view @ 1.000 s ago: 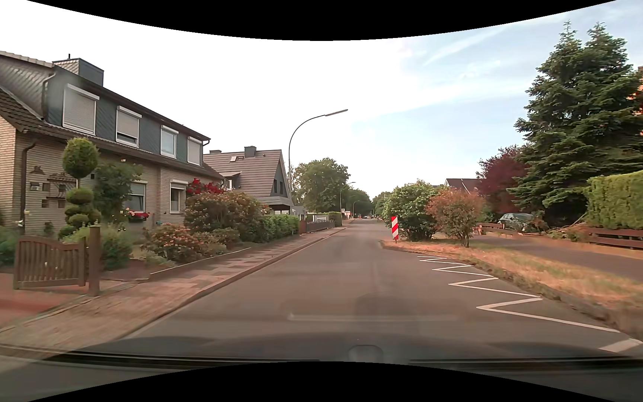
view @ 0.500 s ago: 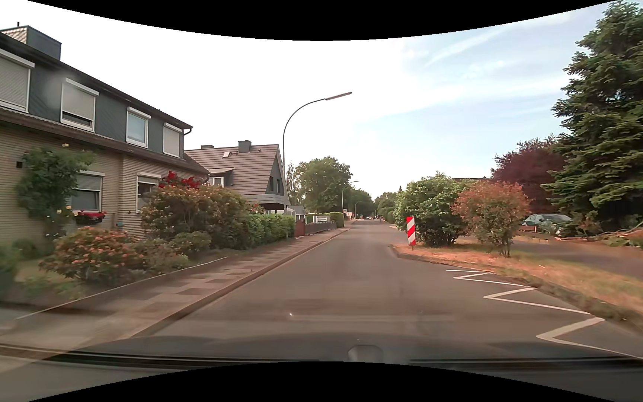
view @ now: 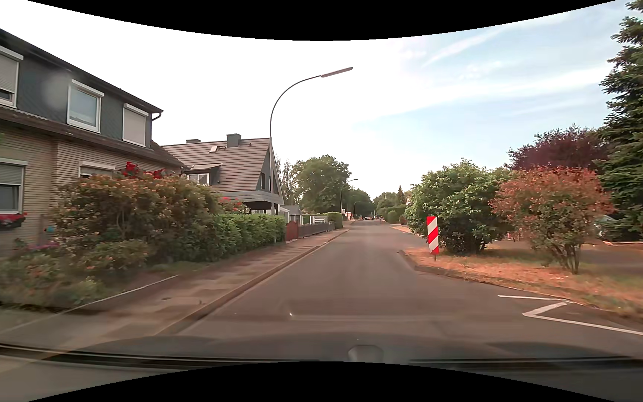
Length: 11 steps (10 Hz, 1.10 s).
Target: Follow the waypoints while adhering to traffic rules and regulations
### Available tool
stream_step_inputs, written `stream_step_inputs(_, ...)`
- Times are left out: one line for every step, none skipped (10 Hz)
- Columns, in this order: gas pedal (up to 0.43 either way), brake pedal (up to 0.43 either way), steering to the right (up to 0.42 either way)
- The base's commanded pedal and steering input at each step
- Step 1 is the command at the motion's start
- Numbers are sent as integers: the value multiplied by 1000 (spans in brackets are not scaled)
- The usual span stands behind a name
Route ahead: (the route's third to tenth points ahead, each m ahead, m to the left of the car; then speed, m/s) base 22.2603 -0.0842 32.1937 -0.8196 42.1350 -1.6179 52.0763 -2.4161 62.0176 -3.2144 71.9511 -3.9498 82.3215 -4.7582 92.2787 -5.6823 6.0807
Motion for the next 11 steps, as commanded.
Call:
stream_step_inputs(130, 0, 14)
stream_step_inputs(130, 0, 12)
stream_step_inputs(130, 0, 12)
stream_step_inputs(130, 0, 12)
stream_step_inputs(130, 0, 12)
stream_step_inputs(130, 0, 15)
stream_step_inputs(130, 0, 20)
stream_step_inputs(130, 0, 21)
stream_step_inputs(130, 0, 20)
stream_step_inputs(130, 0, 19)
stream_step_inputs(130, 0, 25)
